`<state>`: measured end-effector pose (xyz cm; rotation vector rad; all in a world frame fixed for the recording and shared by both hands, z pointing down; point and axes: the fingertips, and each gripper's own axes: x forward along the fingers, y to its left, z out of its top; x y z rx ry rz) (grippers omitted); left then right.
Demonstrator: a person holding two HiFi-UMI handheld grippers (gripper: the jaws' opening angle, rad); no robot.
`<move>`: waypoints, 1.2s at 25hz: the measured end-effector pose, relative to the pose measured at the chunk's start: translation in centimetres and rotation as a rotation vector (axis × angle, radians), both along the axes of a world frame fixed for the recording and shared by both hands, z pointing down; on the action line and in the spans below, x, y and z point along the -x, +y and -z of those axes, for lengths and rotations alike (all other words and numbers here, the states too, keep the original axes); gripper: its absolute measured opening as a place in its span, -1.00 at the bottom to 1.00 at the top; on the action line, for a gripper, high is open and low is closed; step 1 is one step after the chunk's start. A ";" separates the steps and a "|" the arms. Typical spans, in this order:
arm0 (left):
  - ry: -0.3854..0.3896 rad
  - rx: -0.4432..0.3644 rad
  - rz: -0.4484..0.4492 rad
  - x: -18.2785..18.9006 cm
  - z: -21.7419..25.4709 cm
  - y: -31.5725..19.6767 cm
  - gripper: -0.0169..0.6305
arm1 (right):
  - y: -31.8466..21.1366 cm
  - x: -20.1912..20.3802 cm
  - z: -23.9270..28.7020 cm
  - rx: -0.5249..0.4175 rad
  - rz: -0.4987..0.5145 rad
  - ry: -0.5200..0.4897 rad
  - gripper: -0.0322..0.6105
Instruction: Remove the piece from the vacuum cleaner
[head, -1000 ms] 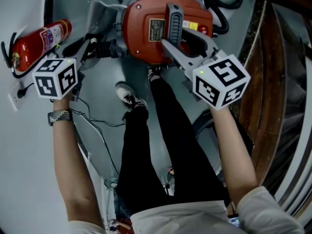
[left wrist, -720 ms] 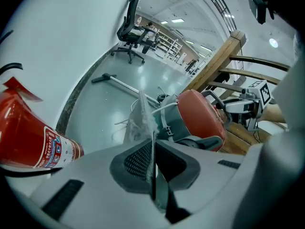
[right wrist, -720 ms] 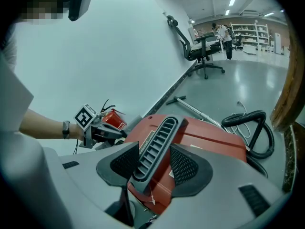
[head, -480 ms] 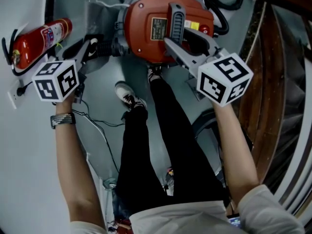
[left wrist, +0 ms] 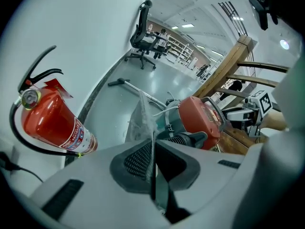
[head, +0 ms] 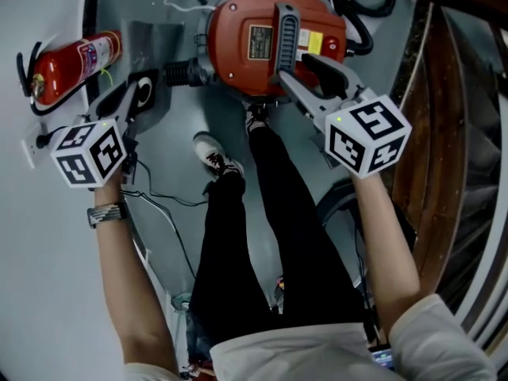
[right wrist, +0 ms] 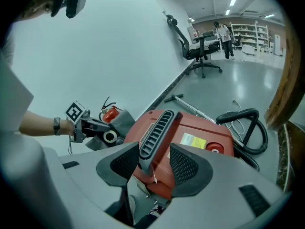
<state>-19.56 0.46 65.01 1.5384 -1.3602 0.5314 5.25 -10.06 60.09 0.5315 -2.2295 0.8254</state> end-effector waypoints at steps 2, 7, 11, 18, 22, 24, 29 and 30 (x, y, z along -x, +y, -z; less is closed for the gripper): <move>-0.014 0.003 0.009 0.3 0.9 0.6 -0.87 | 0.4 -1.0 0.5 0.003 -0.016 0.009 -0.28; -0.054 0.010 0.013 0.9 4.2 1.7 -0.87 | 0.9 -2.2 3.6 -0.009 0.000 0.013 -0.29; -0.090 0.022 -0.012 0.2 8.1 2.6 -0.87 | 1.4 -2.8 7.6 -0.034 0.017 0.015 -0.29; -0.119 -0.029 0.026 0.5 15.7 4.3 -0.87 | 3.2 -3.2 15.4 -0.125 0.156 0.030 -0.29; -0.141 -0.060 -0.007 0.1 20.3 5.5 -0.87 | 3.2 -3.5 21.4 -0.193 0.179 0.023 -0.30; -0.158 -0.080 -0.044 0.0 22.7 5.8 -0.87 | 2.8 -3.5 24.6 -0.248 0.166 0.019 -0.31; -0.196 -0.148 -0.111 -0.4 29.4 6.0 -0.87 | 4.3 -3.6 31.3 -0.318 0.112 0.000 -0.36; -0.196 -0.167 -0.109 -0.5 30.8 6.1 -0.87 | 4.7 -3.7 32.4 -0.332 0.107 0.001 -0.37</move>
